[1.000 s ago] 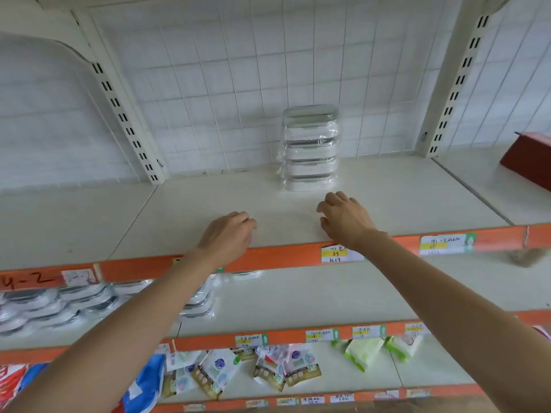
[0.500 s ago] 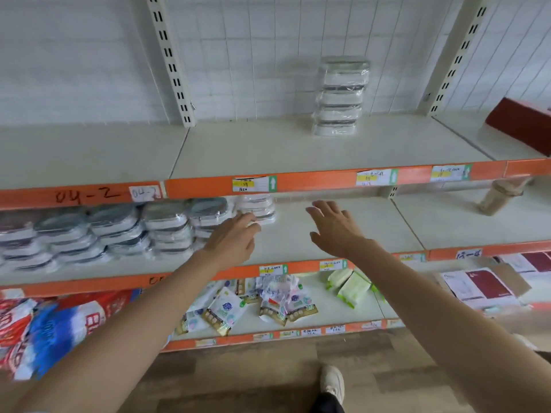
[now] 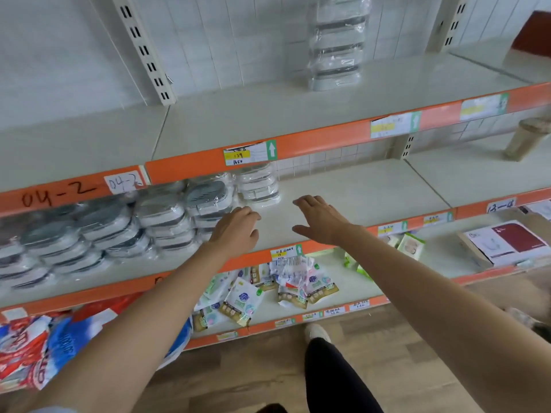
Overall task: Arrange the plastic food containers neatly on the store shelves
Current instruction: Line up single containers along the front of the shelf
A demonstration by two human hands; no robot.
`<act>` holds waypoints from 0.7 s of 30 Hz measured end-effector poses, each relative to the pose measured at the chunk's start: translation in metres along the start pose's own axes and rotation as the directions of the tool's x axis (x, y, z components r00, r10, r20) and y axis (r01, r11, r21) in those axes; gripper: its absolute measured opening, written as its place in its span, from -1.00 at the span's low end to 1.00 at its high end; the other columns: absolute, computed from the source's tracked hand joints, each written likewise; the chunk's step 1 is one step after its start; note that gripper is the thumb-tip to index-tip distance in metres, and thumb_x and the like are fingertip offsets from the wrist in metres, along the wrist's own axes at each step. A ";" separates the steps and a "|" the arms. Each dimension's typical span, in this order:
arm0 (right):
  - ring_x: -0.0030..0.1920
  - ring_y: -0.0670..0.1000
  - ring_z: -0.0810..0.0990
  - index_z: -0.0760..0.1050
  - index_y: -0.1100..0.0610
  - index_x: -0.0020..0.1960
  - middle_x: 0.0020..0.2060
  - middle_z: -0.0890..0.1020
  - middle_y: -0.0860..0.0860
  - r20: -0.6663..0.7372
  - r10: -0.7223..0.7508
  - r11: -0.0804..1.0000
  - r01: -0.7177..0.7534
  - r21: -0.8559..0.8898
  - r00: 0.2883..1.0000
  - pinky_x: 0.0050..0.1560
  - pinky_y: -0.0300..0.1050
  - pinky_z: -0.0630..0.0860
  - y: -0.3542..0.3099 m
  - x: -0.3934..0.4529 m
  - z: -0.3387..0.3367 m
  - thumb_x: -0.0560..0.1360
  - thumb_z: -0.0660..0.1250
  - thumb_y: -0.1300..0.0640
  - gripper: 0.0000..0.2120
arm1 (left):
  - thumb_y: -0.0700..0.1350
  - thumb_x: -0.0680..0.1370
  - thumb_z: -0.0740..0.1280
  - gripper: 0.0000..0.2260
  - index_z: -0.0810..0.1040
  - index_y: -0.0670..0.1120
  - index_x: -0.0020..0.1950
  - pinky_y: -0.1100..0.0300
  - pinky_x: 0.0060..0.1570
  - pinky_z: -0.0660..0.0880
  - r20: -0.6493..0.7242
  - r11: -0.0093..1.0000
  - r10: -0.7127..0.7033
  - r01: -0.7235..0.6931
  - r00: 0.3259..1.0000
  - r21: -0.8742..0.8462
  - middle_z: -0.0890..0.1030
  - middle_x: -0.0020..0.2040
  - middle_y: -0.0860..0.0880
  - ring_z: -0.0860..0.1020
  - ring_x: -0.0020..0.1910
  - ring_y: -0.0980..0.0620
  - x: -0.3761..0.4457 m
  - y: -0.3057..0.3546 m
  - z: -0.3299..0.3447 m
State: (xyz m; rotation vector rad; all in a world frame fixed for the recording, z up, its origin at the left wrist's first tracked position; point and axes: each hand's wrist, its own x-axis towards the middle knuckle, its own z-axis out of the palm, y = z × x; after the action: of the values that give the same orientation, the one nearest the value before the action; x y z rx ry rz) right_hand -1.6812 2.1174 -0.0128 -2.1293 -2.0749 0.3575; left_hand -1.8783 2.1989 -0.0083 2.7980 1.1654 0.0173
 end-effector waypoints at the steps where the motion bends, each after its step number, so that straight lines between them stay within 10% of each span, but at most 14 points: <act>1: 0.40 0.12 0.21 0.12 0.18 0.49 0.43 0.24 0.09 -0.011 -0.003 1.000 0.003 0.009 1.000 0.34 0.08 0.29 0.007 0.011 0.006 0.56 0.23 -0.06 -0.39 | -0.13 0.57 0.22 -0.62 0.40 -0.15 0.40 0.08 0.22 0.37 -0.002 1.000 -0.010 0.010 1.000 0.005 0.44 0.31 -0.06 0.38 0.31 -0.03 0.011 -0.003 0.010; 21: 0.48 0.11 0.15 -0.02 0.22 0.53 0.49 0.15 0.13 -0.219 -0.020 0.792 0.150 0.592 0.975 0.41 -0.08 0.14 0.078 0.306 0.077 0.32 0.54 -0.01 0.02 | -0.06 0.54 0.27 -0.62 0.40 -0.18 0.32 0.00 0.21 0.40 -0.220 0.986 -0.119 0.142 0.968 0.089 0.42 0.24 -0.10 0.39 0.25 -0.11 0.172 -0.076 0.125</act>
State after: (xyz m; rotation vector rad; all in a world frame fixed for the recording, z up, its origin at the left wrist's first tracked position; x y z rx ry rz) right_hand -1.6214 2.4149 -0.1281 -1.6020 -1.6328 0.6612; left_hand -1.8036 2.3616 -0.1463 2.8593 1.4365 0.2609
